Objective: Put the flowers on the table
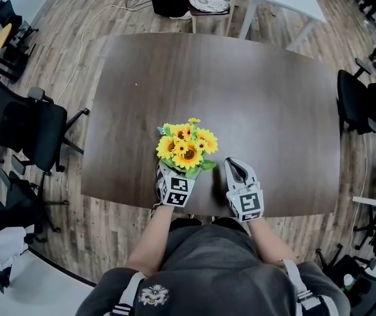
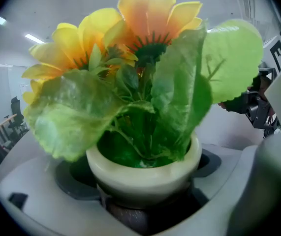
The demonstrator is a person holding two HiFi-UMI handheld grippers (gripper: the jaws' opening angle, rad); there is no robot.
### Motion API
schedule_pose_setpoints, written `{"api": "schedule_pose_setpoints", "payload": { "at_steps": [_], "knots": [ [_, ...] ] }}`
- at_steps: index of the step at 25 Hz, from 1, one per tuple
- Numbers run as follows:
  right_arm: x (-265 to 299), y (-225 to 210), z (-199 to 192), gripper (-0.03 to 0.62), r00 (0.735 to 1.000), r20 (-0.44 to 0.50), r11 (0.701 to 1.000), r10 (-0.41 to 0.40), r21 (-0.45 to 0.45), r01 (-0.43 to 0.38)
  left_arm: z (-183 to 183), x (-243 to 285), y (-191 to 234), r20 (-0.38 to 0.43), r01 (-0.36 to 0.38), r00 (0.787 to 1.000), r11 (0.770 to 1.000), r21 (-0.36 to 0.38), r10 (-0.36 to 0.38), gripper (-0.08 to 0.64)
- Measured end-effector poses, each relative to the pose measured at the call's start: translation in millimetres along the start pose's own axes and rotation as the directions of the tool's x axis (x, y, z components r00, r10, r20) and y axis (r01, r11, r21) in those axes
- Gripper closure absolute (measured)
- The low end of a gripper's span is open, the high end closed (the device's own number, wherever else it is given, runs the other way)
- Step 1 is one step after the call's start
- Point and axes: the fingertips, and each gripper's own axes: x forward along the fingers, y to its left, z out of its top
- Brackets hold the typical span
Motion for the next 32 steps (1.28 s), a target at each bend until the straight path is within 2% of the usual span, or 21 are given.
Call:
{"api": "schedule_pose_setpoints", "payload": {
  "at_steps": [11,16,19,22,26,32],
  "knots": [
    [-3.3,-3.5,13.3,0.568,0.999,0.033,1.000,0.004,0.000,-0.004,-4.7,-4.0,-0.5,-0.019,0.016,1.000,1.000,-0.026,-0.016,0.021],
    [-3.6,-2.3,17.9,0.568,0.999,0.047,1.000,0.019,-0.007,-0.018,-0.2,-28.5,-3.7,-0.006,0.000,1.000,1.000,-0.021,0.000,0.023],
    [-2.2,4.1,23.0,0.568,0.998,0.059,0.999,0.033,0.000,-0.033,5.9,-49.8,-10.5,0.018,-0.007,1.000,1.000,-0.021,0.007,0.052],
    [0.1,11.3,34.4,0.568,0.995,0.087,0.999,0.048,-0.002,-0.048,25.2,-76.5,-7.5,0.072,-0.039,0.997,0.999,-0.022,0.040,0.106],
    [1.7,17.1,50.0,0.568,0.990,0.116,0.997,0.077,-0.024,-0.075,61.7,-108.6,3.9,0.163,-0.096,0.982,0.995,-0.023,0.098,0.241],
    [0.7,32.4,87.6,0.568,0.974,0.190,0.992,0.123,-0.052,-0.115,108.8,-151.3,25.4,0.300,-0.203,0.931,0.978,-0.059,0.211,0.401]
  ]
}}
